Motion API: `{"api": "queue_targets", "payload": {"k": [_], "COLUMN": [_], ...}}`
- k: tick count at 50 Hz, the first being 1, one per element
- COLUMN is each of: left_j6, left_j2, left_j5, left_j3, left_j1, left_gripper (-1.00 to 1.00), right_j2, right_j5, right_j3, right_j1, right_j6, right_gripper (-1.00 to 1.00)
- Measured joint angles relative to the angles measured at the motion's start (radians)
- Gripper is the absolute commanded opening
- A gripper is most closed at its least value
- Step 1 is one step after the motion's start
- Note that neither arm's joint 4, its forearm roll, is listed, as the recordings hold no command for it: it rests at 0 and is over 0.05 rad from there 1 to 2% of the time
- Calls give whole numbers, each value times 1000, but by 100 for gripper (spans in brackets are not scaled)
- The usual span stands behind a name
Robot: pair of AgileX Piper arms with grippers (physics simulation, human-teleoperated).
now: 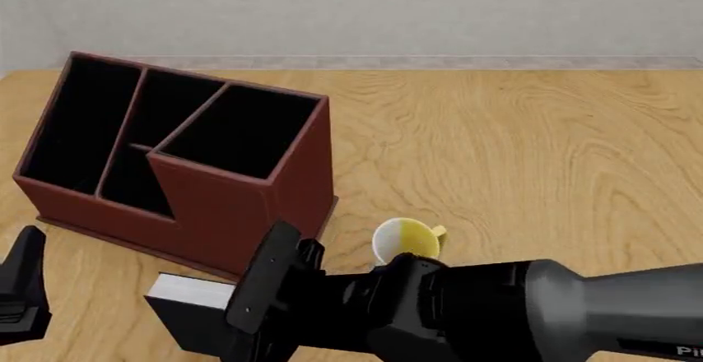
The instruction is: Pick up the book and place it in the right compartment of the caddy.
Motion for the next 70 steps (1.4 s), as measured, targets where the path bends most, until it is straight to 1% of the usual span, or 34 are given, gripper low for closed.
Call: {"api": "queue_targets", "payload": {"k": [26,27,55,70], "left_j6": [-6,-6,-3,-5], "left_j2": [0,0,0,0], "left_j5": [-12,-12,-10,-2], "left_j3": [18,19,13,-7], "left_j1": [13,13,5,-1], "left_gripper": [100,100,100,100], "right_j2": [73,73,43,-68], "right_j5": [-39,-39,-22,47], "right_j3": [-8,-8,9,37], "right_j1": [-5,-5,-14,-3], "right_j6": [4,3,-38,-51], "right_gripper": [100,-100,-100,-100]}}
